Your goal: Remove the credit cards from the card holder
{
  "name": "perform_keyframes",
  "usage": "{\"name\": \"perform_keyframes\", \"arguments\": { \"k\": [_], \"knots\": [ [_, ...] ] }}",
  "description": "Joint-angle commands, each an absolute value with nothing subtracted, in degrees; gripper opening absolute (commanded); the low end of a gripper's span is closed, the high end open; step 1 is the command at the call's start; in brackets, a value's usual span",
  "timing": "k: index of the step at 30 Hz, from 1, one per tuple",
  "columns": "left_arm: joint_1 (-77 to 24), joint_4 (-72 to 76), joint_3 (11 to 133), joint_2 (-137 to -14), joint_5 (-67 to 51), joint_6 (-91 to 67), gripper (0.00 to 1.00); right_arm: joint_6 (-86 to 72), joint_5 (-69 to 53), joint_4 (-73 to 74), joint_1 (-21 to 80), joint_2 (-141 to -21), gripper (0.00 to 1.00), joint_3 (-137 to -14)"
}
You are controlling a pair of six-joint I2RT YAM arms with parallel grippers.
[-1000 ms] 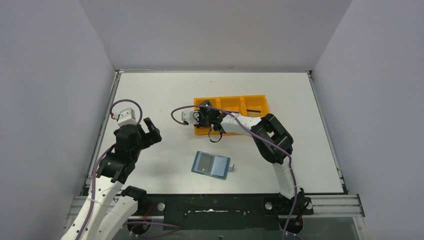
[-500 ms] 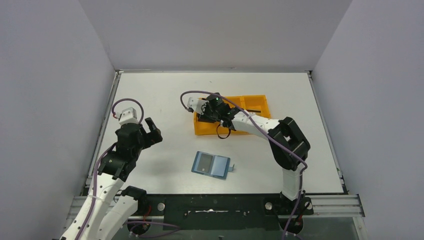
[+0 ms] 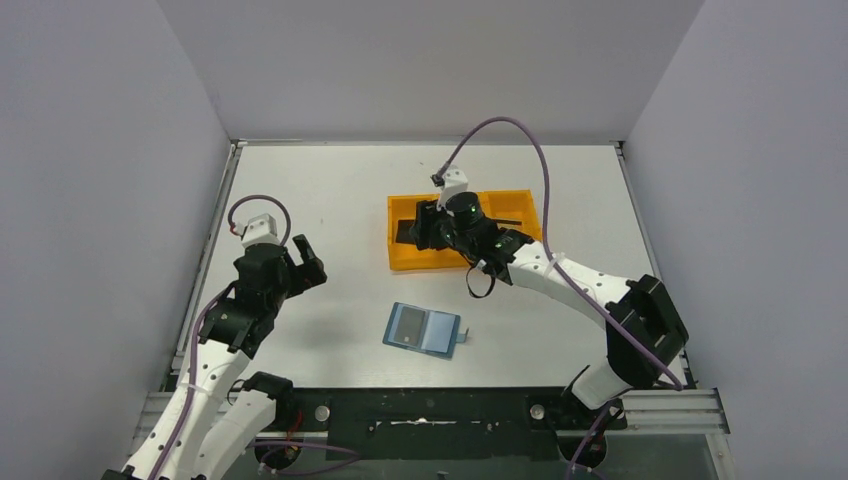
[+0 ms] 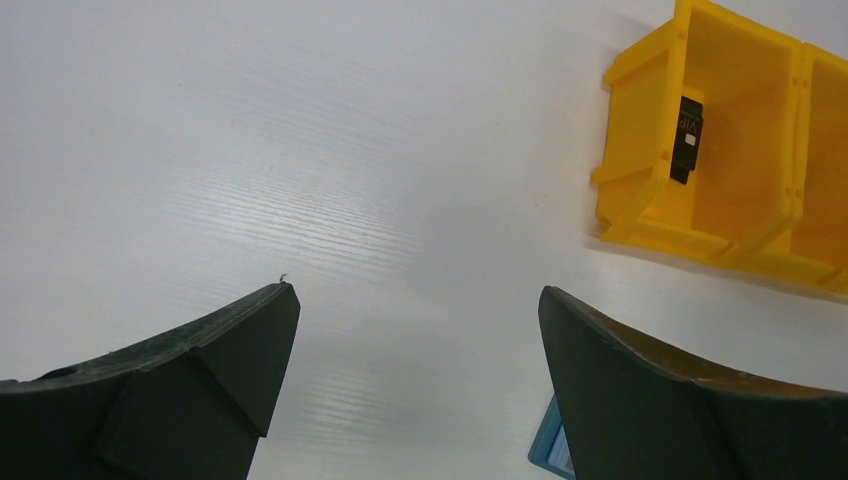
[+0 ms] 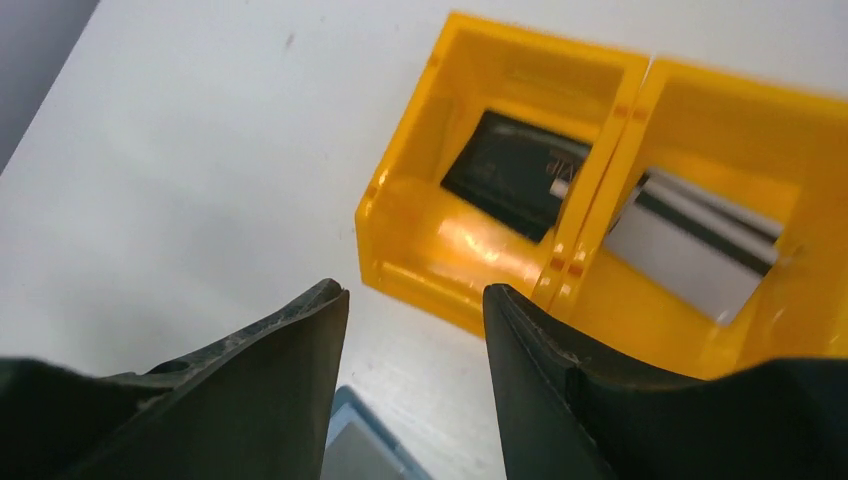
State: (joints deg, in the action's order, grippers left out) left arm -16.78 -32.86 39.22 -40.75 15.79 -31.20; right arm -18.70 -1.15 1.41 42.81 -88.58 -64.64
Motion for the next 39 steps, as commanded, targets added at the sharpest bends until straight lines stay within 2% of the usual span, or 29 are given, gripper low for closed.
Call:
{"name": "perform_keyframes", "arguments": {
  "k": [1,10,31,39],
  "knots": [
    [-16.43,-30.71,39.76,-40.61,15.29,-30.94,0.93,-41.77,5.69,7.26,47.85,-86.25,0.52,-58.42],
    [-16.41,-30.56,39.63,-40.51,14.79,-31.03,0.93,-58.39,23.54,16.98,62.31,-86.85,0.53,-56.65],
    [-16.35,-30.59,39.41,-40.27,14.60,-31.20,0.93,-58.84,22.24,30.54,68.36,-104.98,0.50,-70.35],
    [-16.35,-30.58,39.37,-40.34,14.34,-31.17,0.93,-59.87,22.27,31.37,68.42,-106.99,0.43,-70.08]
  ]
}}
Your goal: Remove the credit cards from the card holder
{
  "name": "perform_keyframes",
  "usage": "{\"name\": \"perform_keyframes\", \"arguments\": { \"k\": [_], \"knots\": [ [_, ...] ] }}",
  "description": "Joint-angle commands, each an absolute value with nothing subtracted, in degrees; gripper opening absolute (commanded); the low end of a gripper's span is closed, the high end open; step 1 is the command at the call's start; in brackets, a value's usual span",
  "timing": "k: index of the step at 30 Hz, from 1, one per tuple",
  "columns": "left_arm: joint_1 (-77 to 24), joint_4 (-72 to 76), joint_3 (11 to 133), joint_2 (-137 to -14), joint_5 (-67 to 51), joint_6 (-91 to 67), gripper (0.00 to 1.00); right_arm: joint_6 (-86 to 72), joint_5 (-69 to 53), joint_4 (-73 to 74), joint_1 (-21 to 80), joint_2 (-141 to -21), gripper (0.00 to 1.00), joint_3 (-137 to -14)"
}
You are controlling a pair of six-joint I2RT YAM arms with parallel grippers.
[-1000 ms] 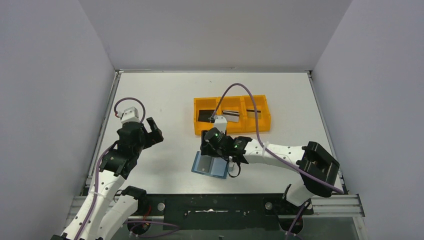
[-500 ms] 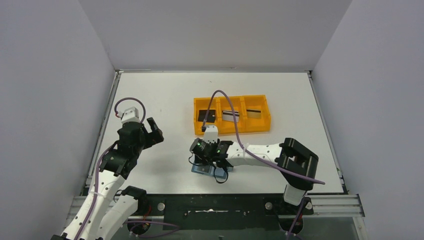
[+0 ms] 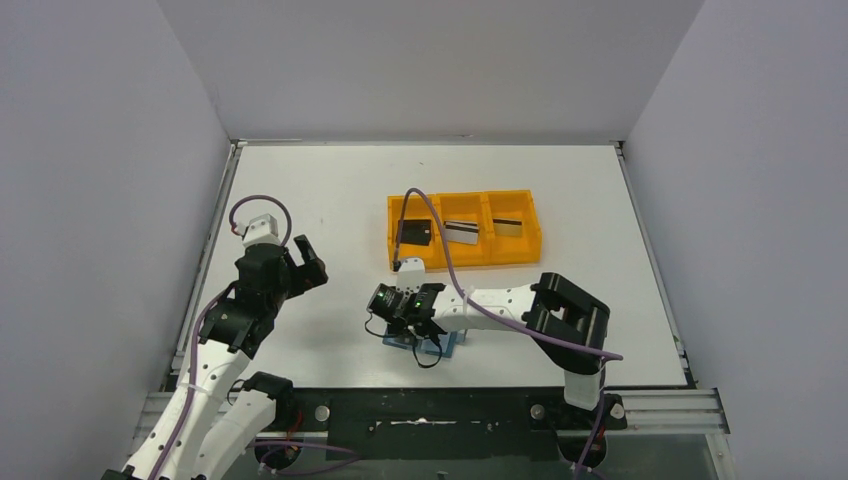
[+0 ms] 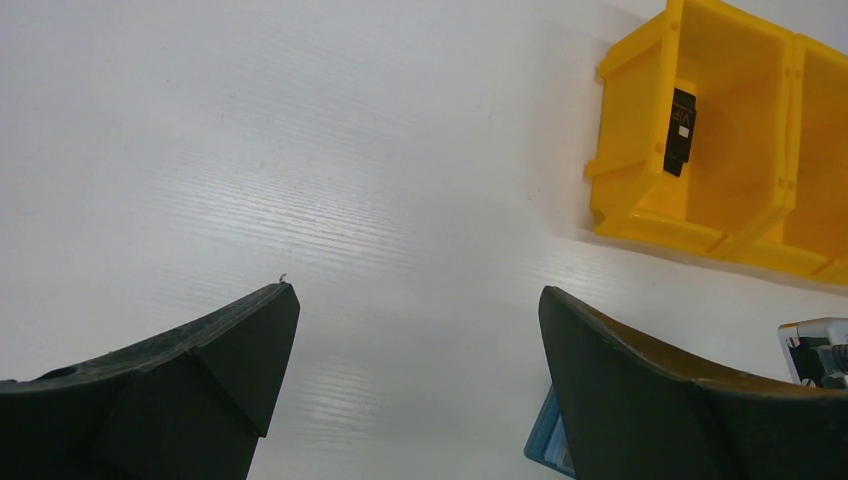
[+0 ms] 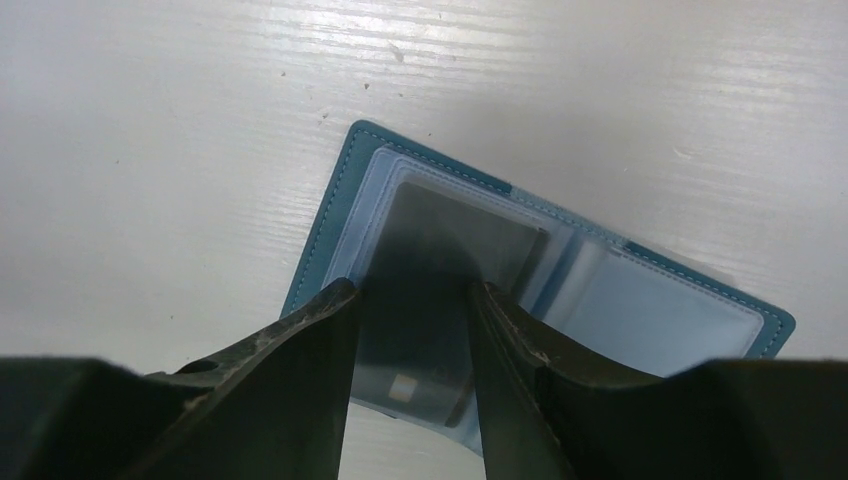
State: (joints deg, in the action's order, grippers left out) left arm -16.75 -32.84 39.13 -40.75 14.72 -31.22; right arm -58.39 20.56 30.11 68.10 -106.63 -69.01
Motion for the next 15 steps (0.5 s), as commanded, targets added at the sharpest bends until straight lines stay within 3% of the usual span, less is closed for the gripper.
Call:
{"name": "perform_keyframes", "arguments": {
  "k": [1,12,15],
  "knots": [
    [-16.28,-30.58,39.37,-40.35,14.39,-31.13,0.93,-59.98,22.28,31.54,68.36,-107.23,0.41,-70.03],
    [-16.35,-30.39,39.27,-40.79,13.95,-31.11,0.93,-57.52,23.63,30.31,68.54,-106.44,0.02,-70.15],
    [-16.34,-30.27,39.29,-40.92,13.74,-31.00,0.93,-54.81,23.47,27.98,68.62,-104.53,0.00,-69.80]
  ]
}}
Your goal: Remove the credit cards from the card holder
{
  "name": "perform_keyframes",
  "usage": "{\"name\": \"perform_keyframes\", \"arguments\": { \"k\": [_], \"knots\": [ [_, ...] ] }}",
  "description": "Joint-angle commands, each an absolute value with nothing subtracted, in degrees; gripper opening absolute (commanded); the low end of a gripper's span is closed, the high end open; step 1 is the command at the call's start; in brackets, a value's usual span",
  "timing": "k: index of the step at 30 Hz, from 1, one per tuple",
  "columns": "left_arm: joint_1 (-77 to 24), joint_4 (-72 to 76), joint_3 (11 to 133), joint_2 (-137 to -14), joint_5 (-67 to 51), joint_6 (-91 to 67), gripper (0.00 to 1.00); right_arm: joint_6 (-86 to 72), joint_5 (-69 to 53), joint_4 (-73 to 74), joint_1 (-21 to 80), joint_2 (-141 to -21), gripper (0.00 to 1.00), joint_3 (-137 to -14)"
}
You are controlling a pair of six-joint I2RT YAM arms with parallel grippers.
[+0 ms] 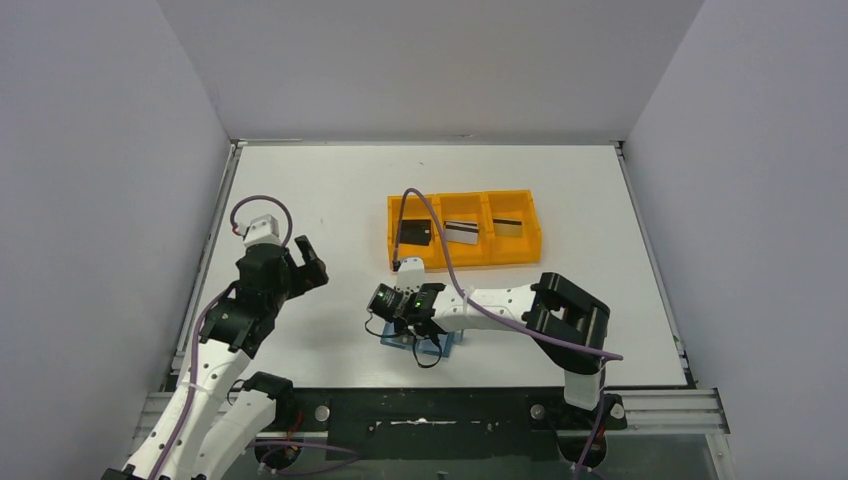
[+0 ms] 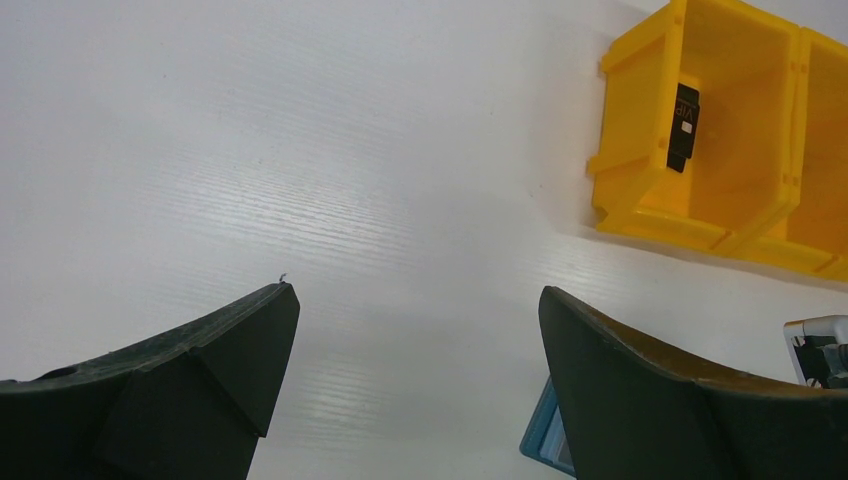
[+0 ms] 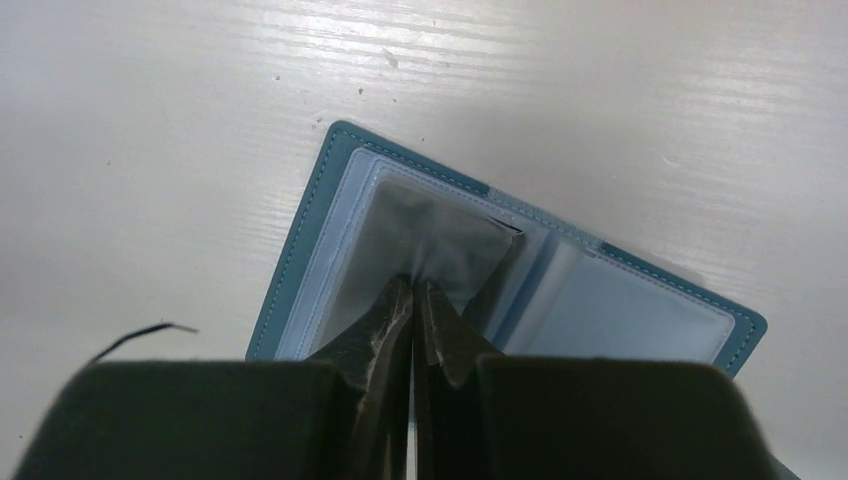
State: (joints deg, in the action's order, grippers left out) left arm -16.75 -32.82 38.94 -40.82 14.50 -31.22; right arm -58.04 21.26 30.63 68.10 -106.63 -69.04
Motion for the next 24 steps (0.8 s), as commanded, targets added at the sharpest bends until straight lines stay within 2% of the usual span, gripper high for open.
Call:
{"name": "perform_keyframes", "arguments": {
  "k": [1,11,16,19,22,24],
  "knots": [
    [-16.30,-30.39,39.29,-41.00,13.68,-31.02,0.93,-53.88,23.47,26.81,68.76,-103.45,0.00,-69.40],
    [-16.40,-28.02,38.31,-40.23,7.06,-31.71,0.93,-47.57,16.01,7.34,68.23,-91.28,0.00,-57.71],
    [-16.37,-19.69,32.67,-39.88,-9.10,-38.22,0.91,-48.96,13.40,4.02,66.99,-90.30,0.00,-54.48],
    [-16.36,-16.35,30.21,-40.94,-14.34,-40.97,0.86,-52.54,13.14,8.86,66.14,-91.71,0.14,-55.76],
    [-16.35,-18.06,30.15,-41.12,-13.10,-41.47,0.84,-55.22,16.34,15.34,66.56,-94.11,0.30,-58.00],
    [-16.35,-20.46,31.31,-40.61,-10.24,-41.13,0.84,-56.06,17.66,18.66,66.77,-95.79,0.37,-59.69]
  ]
}}
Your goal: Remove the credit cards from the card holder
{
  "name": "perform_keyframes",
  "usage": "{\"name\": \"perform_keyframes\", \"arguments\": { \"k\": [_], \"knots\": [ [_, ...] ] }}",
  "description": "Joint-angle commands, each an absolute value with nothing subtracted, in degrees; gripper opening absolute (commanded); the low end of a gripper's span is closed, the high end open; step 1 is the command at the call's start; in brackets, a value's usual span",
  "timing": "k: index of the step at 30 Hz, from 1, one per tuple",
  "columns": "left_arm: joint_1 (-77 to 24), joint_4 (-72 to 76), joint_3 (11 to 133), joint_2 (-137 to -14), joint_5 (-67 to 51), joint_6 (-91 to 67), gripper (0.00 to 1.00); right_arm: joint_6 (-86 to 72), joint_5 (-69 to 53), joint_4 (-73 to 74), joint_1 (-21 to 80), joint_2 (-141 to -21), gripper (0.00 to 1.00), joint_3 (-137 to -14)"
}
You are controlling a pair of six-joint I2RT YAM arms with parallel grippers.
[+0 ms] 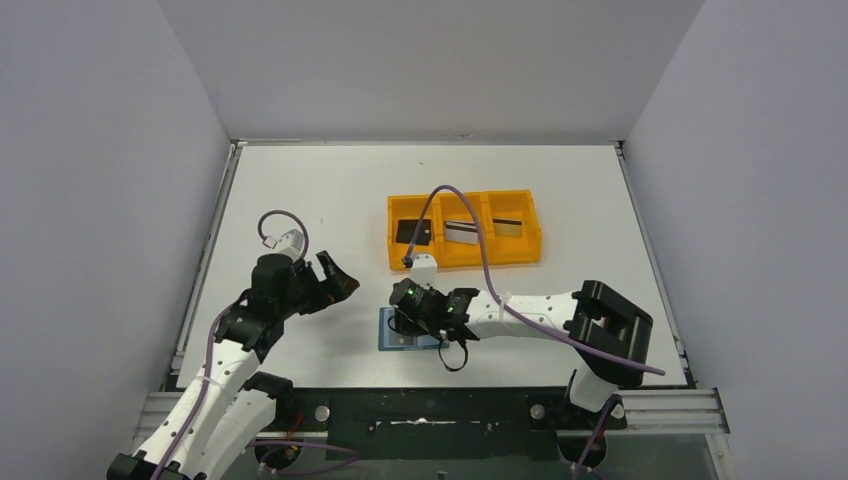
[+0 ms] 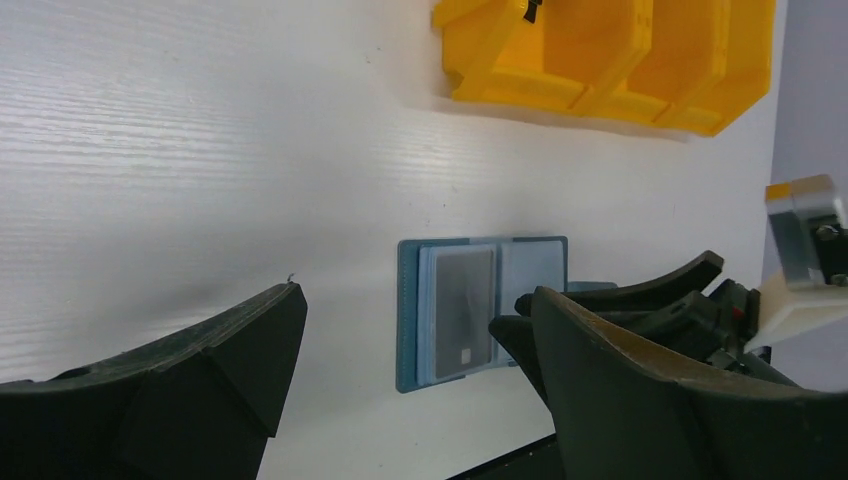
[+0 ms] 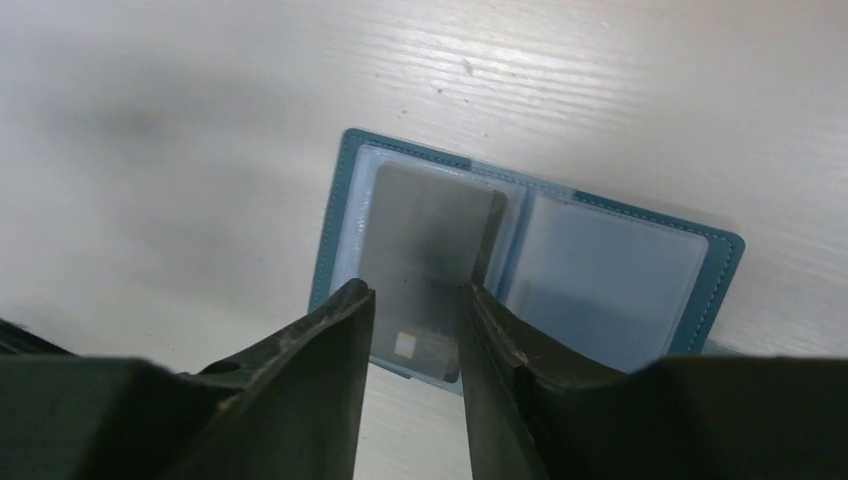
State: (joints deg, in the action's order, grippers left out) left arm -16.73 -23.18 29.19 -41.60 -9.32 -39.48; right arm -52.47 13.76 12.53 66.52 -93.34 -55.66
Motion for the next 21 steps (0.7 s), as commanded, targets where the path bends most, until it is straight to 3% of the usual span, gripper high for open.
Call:
{"name": "perform_keyframes", "arguments": {
  "k": [1,18,21],
  "knots": [
    [-16.36,-21.60,31.84,-40.30,-8.81,-41.08,0.84,-56.02,18.13,19.76,66.94,-96.66,0.40,-60.51],
    [-16.27,-27.67,33.01,-33.32,3.35,-43.05,0.85,-54.52,20.77,29.55,69.17,-107.99,0.44,-70.89],
    [-16.36,-27.47,32.59,-32.96,3.79,-43.48,0.85,-54.87,21.31,31.64,69.17,-109.33,0.39,-72.08]
  ]
}}
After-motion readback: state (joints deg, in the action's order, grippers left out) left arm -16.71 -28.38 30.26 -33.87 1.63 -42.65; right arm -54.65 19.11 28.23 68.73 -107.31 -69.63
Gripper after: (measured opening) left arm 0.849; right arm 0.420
